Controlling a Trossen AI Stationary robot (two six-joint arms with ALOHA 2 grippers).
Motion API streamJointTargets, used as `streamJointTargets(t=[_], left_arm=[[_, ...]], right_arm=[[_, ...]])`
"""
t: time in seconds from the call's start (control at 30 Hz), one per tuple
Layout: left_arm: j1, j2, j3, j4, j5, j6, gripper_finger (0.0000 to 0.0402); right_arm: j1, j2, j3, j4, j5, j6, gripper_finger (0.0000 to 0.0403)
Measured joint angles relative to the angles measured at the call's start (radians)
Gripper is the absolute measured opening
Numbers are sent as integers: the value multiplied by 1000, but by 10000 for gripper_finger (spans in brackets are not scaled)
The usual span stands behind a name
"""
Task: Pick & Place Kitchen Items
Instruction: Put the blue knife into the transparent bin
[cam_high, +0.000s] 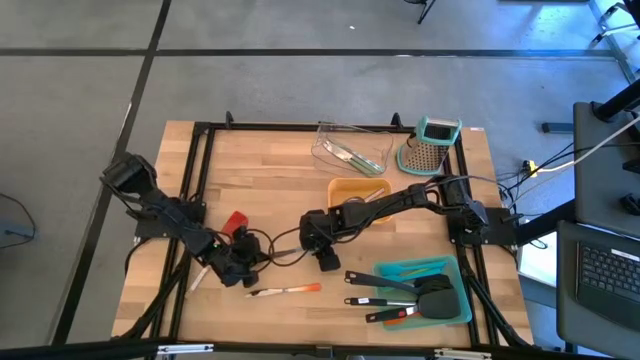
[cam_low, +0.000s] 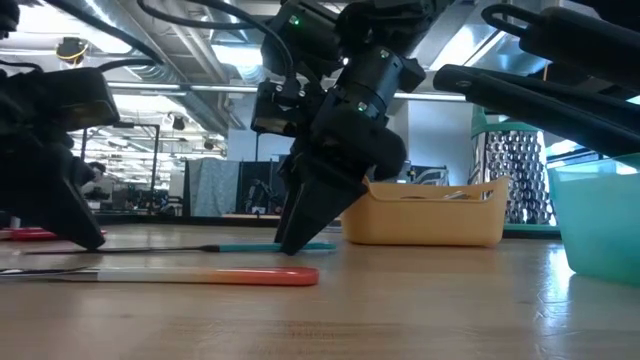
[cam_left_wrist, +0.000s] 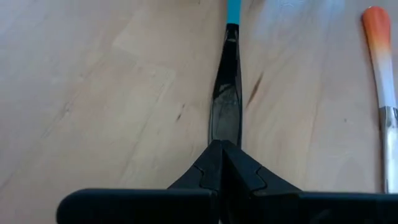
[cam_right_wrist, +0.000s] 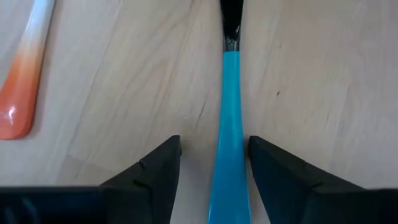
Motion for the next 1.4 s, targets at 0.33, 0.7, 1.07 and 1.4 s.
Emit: streamJointTargets(t=[0.33, 0.7, 1.07, 1.4], left_arm=[[71, 8, 2, 24, 135, -18, 2], [114, 8, 0, 60, 215, 8, 2], [105, -43, -11, 126, 183, 70, 1], [78, -169, -9, 145, -16, 225, 5]], right_arm=[[-1, -3, 4, -79, -7, 5, 168], [-1, 21, 12, -149, 13, -18, 96], [-17, 21, 12, -152, -49, 9, 51], [-39, 25, 12, -154, -143, 57, 51]])
